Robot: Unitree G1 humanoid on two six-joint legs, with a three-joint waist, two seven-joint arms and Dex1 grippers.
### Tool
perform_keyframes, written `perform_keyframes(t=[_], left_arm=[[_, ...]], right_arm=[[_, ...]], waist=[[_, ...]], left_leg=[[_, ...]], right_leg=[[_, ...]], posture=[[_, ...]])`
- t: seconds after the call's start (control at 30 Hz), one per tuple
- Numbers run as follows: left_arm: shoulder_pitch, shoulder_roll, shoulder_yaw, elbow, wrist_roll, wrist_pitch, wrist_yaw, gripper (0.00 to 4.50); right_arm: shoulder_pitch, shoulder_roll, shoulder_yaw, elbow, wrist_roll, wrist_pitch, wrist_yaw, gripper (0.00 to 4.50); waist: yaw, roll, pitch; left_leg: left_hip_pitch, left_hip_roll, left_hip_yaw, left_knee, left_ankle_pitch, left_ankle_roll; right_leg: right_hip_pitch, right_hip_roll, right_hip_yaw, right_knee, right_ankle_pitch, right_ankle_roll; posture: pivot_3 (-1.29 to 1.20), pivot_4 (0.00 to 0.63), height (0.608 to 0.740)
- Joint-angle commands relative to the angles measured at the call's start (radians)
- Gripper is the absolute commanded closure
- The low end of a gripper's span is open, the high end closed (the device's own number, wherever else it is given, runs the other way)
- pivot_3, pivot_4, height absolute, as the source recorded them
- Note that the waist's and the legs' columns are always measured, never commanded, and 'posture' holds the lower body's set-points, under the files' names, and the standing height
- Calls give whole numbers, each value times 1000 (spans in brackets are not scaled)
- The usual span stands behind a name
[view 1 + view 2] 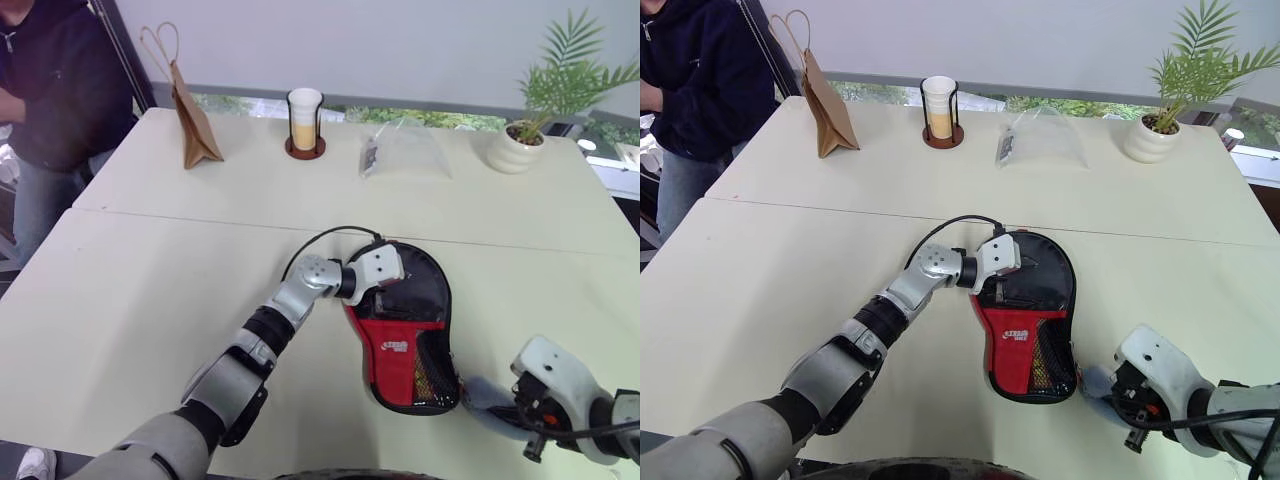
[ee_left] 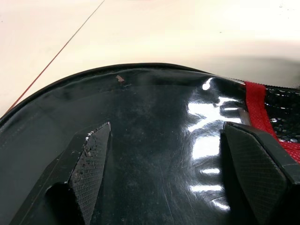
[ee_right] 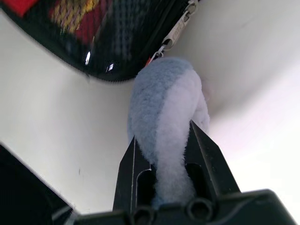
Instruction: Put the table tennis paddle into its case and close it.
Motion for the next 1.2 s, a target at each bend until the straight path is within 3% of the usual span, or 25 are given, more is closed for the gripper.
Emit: perform_keyframes(t=[0.03,0.23,0.5,0.8,0.97,1.1,1.2], left_arm=[[15,21,-16,86,62,22,29,494],[11,21,-14,93,61,17,30,494],[10,22,-9,97,61,14,32,494],[18,25,3,67,42,-1,3,494],[41,38,29,7,9,21,-37,494],[52,70,84,-91,-48,88,-59,494],[61,108,133,-213,-107,177,-76,494]], right_arm=[[105,-36,-17,11,-68,-77,64,4490],[175,-39,-95,83,-164,-211,133,4490],[64,-30,-185,171,-145,-245,195,4490],[-366,-52,103,333,-122,-214,53,4490],[-519,-62,235,400,-130,-211,14,2036],[-561,-102,209,420,-103,-200,56,48],[-589,-120,136,434,-58,-236,114,48]], waist=[[1,-1,0],[-1,-2,1],[-2,-3,3],[-3,0,4],[-4,6,5],[-6,11,3],[-6,14,7]], left_leg=[[0,0,0,0,0,0],[0,0,0,0,0,0],[0,0,0,0,0,0],[-2,0,0,-1,0,0],[-5,0,0,-1,0,0],[-13,0,0,0,0,0],[-17,0,1,1,0,0]], right_leg=[[0,0,0,0,0,0],[0,0,0,-1,0,1],[0,0,0,-1,0,0],[-3,-1,0,-1,0,0],[-6,-1,0,0,0,0],[-14,-1,0,3,0,1],[-19,0,0,4,1,1]], posture=[[0,150,740],[0,150,740],[0,150,740],[0,150,740],[0,150,740],[0,150,740],[0,150,740]])
